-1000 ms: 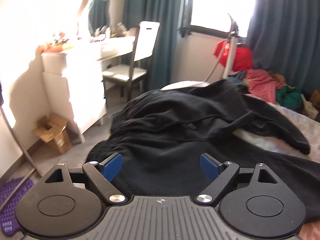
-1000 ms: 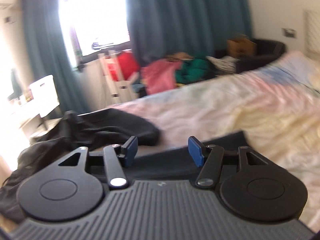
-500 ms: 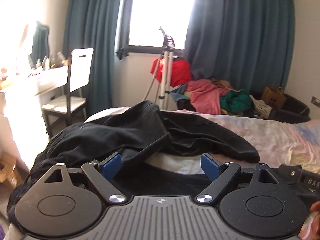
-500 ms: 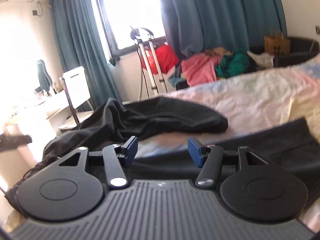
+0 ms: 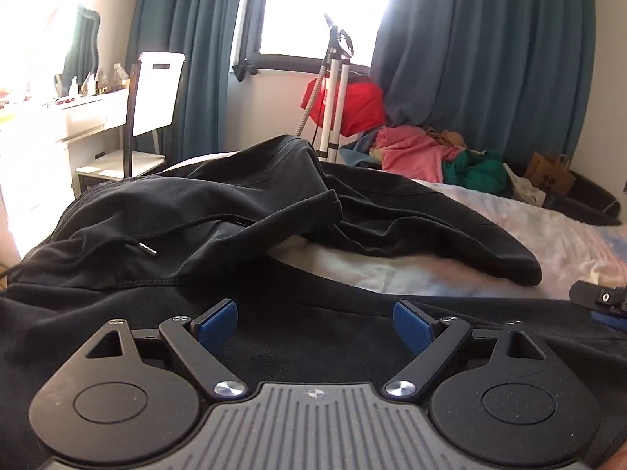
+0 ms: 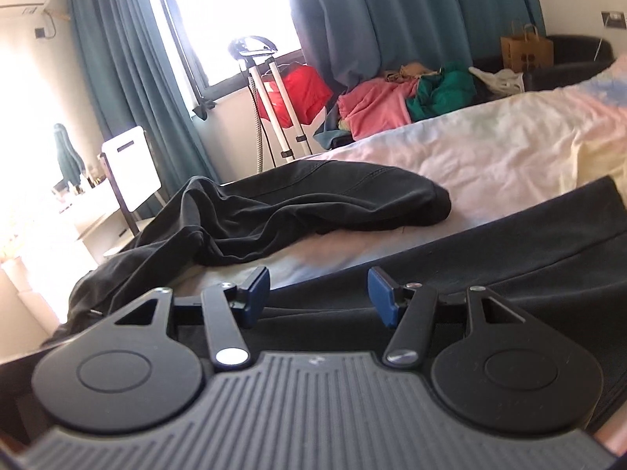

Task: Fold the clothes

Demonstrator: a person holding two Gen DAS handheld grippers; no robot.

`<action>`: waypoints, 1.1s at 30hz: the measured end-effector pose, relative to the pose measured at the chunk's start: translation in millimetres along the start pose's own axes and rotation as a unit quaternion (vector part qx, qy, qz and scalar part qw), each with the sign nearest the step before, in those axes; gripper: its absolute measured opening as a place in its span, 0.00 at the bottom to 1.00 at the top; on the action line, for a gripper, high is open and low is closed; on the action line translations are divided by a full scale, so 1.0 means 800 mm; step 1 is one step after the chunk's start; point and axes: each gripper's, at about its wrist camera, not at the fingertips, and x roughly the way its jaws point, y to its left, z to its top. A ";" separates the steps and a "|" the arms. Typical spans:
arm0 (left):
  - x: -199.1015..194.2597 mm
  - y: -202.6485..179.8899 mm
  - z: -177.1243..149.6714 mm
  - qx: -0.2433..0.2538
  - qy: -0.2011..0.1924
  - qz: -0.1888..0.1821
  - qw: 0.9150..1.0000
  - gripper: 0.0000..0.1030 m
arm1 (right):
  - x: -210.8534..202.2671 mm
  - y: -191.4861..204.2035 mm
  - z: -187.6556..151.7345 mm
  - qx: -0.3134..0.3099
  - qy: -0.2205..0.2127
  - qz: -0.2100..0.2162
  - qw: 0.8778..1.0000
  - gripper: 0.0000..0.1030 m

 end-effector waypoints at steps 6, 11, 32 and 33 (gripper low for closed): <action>-0.001 0.011 -0.007 -0.019 0.003 0.010 1.000 0.86 | 0.048 -0.036 0.012 0.152 0.066 0.067 0.984 0.58; 0.004 0.025 -0.005 -0.066 0.036 -0.013 0.997 0.86 | 0.128 -0.088 0.038 0.330 0.071 0.130 0.932 0.60; 0.085 0.091 -0.023 -0.188 0.067 -0.115 0.973 0.87 | 0.356 -0.122 0.090 0.397 0.049 -0.055 0.915 0.19; 0.085 0.094 -0.023 -0.192 0.064 -0.117 0.972 0.87 | 0.350 -0.113 0.105 0.360 0.036 -0.070 0.930 0.15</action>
